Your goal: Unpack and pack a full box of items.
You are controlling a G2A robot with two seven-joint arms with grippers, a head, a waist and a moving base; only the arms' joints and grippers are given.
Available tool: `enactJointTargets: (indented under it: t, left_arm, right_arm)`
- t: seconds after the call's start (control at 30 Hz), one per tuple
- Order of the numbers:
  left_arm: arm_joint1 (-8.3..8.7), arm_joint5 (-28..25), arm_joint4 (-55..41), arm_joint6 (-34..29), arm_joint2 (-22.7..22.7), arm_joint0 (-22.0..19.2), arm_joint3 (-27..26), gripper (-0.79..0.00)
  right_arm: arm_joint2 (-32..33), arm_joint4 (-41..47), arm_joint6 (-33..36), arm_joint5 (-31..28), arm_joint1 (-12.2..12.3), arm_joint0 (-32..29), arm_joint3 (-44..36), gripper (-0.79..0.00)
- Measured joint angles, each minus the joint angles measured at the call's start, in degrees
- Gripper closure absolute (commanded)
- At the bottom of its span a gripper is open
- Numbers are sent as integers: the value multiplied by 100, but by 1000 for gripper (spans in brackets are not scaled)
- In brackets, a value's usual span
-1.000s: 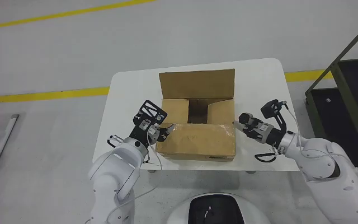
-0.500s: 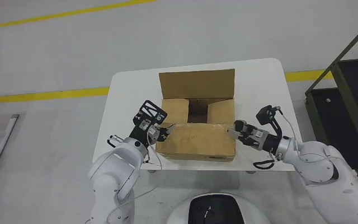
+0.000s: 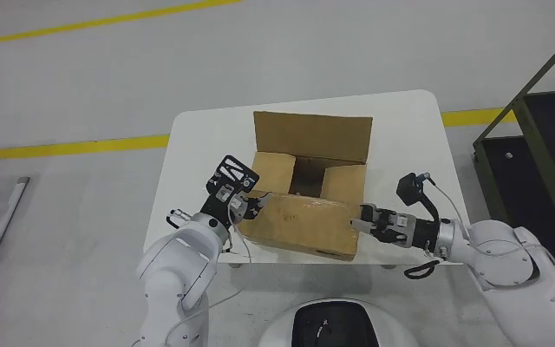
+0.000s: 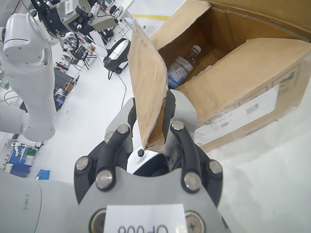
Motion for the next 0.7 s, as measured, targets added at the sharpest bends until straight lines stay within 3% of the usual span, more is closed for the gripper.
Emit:
enactJointTargets:
  t: [0.07,0.23,0.4,0.7]
  left_arm:
    - [0,0,0,0,0,0,0,-785]
    - [0,0,0,0,0,0,0,-785]
    - [0,0,0,0,0,0,0,-785]
    - [17,413,-61,288,49,-115,-295,-785]
  right_arm:
    - [-19,177,62,75,13,26,49,0]
    - [-73,394,87,120,40,96,80,0]
    - [-98,51,-72,76,67,131,-20,0]
    - [80,-1793,-1681,-411,79,-30,-603,0]
